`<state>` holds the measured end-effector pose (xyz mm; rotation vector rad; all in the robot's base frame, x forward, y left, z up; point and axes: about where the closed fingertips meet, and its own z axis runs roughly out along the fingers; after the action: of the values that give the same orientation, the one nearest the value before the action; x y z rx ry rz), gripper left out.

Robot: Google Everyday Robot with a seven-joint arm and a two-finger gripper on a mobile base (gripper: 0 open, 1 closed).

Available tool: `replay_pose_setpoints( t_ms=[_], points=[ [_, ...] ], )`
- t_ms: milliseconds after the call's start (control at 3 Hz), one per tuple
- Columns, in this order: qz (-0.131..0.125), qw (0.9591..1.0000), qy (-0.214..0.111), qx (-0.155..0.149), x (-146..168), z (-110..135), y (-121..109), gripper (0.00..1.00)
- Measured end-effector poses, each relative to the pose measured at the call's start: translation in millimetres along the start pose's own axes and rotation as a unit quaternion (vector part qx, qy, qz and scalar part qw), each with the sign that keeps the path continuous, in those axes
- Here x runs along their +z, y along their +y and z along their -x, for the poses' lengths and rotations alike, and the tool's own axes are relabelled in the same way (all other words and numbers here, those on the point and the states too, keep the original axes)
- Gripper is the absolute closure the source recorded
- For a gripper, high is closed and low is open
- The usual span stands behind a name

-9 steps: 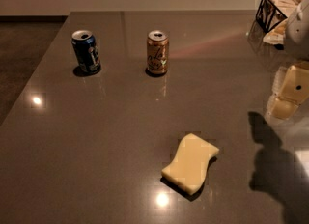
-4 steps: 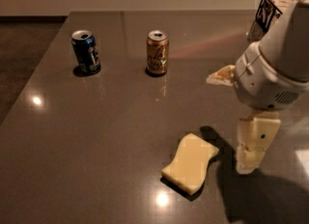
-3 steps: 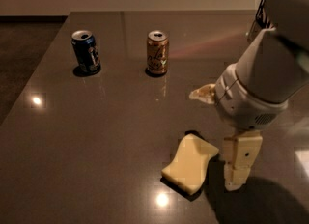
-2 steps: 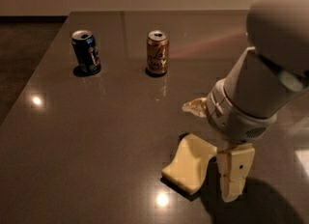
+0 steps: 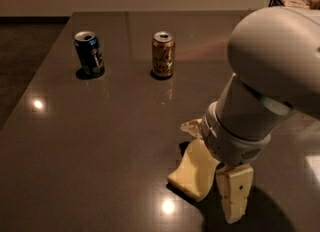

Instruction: Pick sponge

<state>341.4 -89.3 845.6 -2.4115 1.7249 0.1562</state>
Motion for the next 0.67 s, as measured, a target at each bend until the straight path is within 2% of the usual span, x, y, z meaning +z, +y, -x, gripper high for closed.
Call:
replay_pose_setpoints(
  t_ms=[333, 667],
  points=[
    [0.001, 1.0, 0.009, -0.005, 9.1, 2.2, -1.5, 0.18],
    [0.006, 0.9999, 0.012, 0.004, 7.7, 2.1, -8.5, 0.4]
  ],
)
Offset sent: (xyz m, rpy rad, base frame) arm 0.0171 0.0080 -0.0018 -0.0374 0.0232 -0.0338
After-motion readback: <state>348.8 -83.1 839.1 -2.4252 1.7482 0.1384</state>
